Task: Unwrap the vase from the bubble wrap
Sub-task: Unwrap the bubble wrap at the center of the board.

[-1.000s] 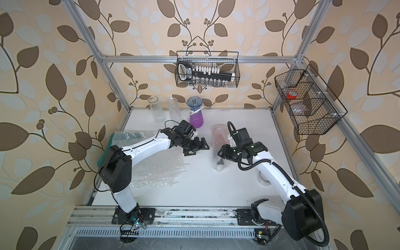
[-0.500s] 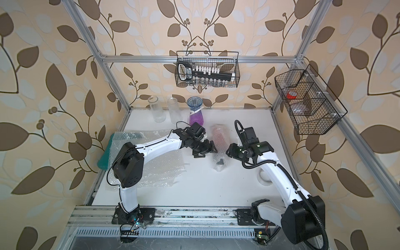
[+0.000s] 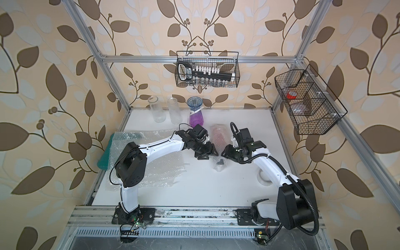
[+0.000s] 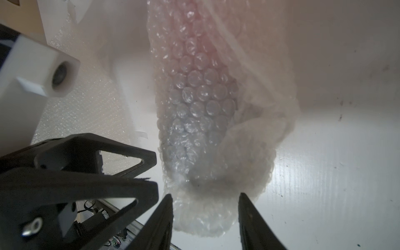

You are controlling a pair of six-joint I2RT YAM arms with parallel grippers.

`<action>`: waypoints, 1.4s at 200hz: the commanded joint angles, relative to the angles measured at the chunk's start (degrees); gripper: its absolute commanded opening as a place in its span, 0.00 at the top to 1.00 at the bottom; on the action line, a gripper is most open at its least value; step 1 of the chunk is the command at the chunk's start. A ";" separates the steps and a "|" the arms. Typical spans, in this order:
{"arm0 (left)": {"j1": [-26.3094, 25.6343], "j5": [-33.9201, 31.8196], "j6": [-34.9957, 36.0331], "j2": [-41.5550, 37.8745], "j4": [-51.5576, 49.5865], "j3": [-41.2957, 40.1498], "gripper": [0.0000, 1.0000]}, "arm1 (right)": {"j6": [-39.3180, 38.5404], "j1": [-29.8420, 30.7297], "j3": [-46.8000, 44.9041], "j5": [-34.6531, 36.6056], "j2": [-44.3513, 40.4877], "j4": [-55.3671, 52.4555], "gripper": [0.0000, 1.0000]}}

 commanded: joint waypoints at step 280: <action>-1.52 -1.93 1.82 -0.35 0.42 -2.86 1.00 | -2.15 0.70 -0.11 1.40 -2.52 -1.81 1.00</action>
